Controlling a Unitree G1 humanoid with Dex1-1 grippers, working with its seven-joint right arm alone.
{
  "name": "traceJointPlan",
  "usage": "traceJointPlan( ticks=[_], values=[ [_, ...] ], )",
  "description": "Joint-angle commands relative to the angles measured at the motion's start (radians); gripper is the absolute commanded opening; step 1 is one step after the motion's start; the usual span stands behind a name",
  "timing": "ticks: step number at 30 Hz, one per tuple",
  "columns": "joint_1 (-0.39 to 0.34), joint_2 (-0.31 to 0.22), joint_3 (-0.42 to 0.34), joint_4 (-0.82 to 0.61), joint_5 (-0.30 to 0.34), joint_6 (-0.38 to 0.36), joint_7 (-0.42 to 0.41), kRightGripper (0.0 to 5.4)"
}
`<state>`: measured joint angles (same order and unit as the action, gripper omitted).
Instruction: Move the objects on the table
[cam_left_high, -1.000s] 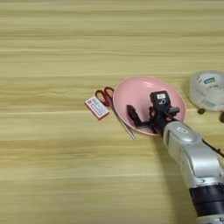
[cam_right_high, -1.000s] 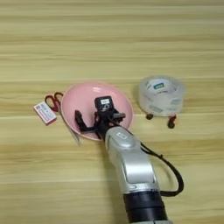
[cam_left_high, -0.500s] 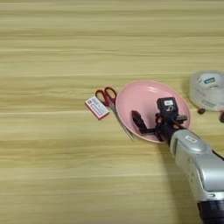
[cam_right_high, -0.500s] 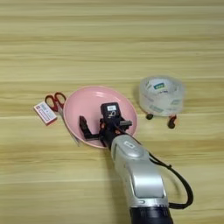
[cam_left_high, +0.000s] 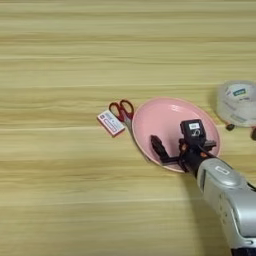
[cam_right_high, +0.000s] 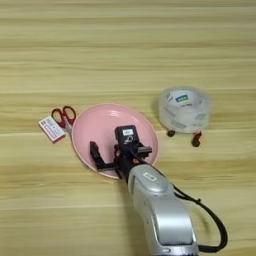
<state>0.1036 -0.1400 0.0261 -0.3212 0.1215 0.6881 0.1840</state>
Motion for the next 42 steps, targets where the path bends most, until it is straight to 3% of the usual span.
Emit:
traceJointPlan(
  ticks=[1, 14, 21, 35, 39, 42],
  values=[
    [-0.036, -0.005, -0.006, -0.019, -0.014, -0.035, -0.019, 5.39],
    [-0.135, -0.049, -0.031, -0.011, -0.090, -0.238, -0.026, 5.39],
    [-0.151, -0.041, -0.027, -0.014, -0.077, -0.259, -0.001, 5.39],
    [-0.258, -0.009, 0.021, 0.052, -0.074, -0.309, 0.037, 5.39],
    [-0.284, -0.024, 0.060, 0.063, -0.082, -0.299, 0.081, 5.39],
    [-0.336, -0.032, 0.064, 0.056, -0.051, -0.243, 0.126, 5.39]
  ],
)
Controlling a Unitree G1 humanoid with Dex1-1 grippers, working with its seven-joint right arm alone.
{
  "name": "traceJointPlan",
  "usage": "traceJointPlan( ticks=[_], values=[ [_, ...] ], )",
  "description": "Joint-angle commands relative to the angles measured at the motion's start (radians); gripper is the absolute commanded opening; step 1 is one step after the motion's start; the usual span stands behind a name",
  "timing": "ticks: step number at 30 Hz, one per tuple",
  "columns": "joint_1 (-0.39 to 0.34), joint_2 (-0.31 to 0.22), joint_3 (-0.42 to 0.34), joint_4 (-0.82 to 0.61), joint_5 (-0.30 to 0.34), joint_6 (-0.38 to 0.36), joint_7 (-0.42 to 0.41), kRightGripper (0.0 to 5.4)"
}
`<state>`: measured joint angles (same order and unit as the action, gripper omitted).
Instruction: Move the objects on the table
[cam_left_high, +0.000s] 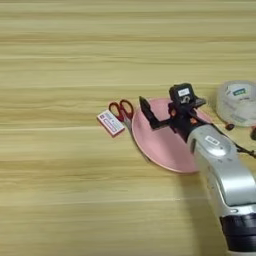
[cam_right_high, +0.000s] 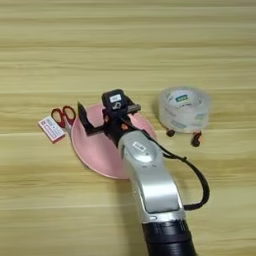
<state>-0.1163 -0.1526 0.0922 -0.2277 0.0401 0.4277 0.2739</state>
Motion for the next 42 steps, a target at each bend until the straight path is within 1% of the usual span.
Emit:
traceJointPlan(
  ticks=[1, 5, 8, 11, 15, 16, 20, 23, 25, 28, 31, 36, 39, 42],
  values=[
    [-0.139, -0.022, -0.006, -0.035, 0.039, 0.035, 0.047, 5.39],
    [-0.209, -0.047, -0.009, -0.024, 0.046, 0.100, 0.084, 5.39],
    [-0.285, -0.065, -0.018, -0.016, 0.065, 0.174, 0.113, 5.39],
    [-0.365, -0.068, -0.029, 0.017, 0.092, 0.237, 0.138, 5.39],
    [-0.457, -0.066, -0.039, 0.096, 0.105, 0.276, 0.150, 5.39],
    [-0.483, -0.062, -0.045, 0.114, 0.119, 0.312, 0.154, 5.39],
    [-0.591, -0.051, -0.045, 0.189, 0.206, 0.530, 0.213, 5.39],
    [-0.660, -0.061, -0.029, 0.249, 0.222, 0.621, 0.237, 5.39],
    [-0.692, -0.061, -0.016, 0.276, 0.230, 0.674, 0.252, 5.39],
    [-0.697, -0.054, 0.017, 0.261, 0.243, 0.727, 0.270, 5.39],
    [-0.665, -0.047, 0.062, 0.245, 0.238, 0.740, 0.275, 5.39],
    [-0.608, -0.038, 0.130, 0.307, 0.219, 0.710, 0.278, 5.39],
    [-0.596, -0.036, 0.147, 0.382, 0.207, 0.683, 0.281, 5.39],
    [-0.582, -0.038, 0.162, 0.423, 0.197, 0.663, 0.288, 5.39]
  ],
)
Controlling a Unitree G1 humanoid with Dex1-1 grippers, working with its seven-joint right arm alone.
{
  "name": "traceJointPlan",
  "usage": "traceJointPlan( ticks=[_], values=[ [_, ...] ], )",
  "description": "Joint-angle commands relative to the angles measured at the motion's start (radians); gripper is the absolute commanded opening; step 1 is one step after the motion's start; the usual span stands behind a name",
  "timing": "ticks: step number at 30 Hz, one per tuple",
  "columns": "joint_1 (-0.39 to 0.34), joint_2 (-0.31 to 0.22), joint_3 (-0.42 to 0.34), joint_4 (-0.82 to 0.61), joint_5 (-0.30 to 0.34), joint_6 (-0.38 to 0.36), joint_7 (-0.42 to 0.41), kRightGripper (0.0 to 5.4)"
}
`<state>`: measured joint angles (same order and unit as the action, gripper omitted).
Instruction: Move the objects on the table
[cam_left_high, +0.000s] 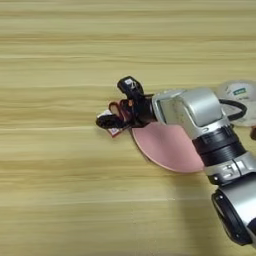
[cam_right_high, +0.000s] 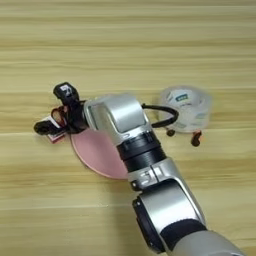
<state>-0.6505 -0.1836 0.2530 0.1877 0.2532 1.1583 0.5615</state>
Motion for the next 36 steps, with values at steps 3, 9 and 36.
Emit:
traceJointPlan(
  ticks=[3, 9, 36],
  values=[
    [-0.044, -0.002, 0.004, 0.043, -0.023, -0.091, 0.004, 5.39],
    [-0.034, 0.002, 0.011, 0.016, -0.022, -0.089, 0.011, 5.39],
    [0.052, 0.021, 0.080, 0.022, -0.064, -0.155, 0.010, 5.39]
  ],
)
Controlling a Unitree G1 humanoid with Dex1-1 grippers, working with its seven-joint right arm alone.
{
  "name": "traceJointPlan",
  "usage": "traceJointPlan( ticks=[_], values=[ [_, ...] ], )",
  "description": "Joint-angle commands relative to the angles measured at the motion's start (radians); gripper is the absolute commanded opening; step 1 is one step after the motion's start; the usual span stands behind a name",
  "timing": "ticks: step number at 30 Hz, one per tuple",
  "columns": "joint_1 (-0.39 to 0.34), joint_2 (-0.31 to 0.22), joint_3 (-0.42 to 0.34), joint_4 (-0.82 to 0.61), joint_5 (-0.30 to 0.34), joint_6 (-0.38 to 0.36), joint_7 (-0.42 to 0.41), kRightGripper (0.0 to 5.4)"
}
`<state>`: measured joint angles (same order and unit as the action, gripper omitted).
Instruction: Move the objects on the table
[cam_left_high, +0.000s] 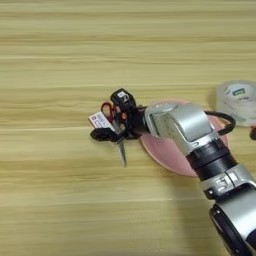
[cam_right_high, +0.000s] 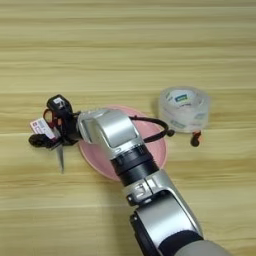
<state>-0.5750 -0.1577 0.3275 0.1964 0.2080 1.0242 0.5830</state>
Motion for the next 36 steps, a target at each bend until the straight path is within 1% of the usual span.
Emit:
traceJointPlan(
  ticks=[1, 7, 13, 14, 16, 18, 25, 36],
  values=[
    [-0.024, -0.004, 0.005, 0.016, -0.020, -0.024, -0.011, 5.39],
    [-0.015, 0.000, 0.014, 0.016, -0.038, -0.056, -0.023, 5.39],
    [-0.013, -0.001, 0.015, -0.007, -0.041, -0.052, -0.018, 5.39],
    [-0.014, -0.001, 0.015, -0.002, -0.043, -0.055, -0.018, 5.23],
    [-0.013, 0.001, 0.015, 0.008, -0.046, -0.062, -0.018, 5.12],
    [-0.011, 0.002, 0.016, 0.014, -0.049, -0.067, -0.016, 4.80],
    [-0.012, 0.003, 0.012, 0.018, -0.055, -0.070, -0.012, 4.19],
    [-0.008, 0.003, 0.014, 0.017, -0.062, -0.074, -0.004, 3.04]
  ],
)
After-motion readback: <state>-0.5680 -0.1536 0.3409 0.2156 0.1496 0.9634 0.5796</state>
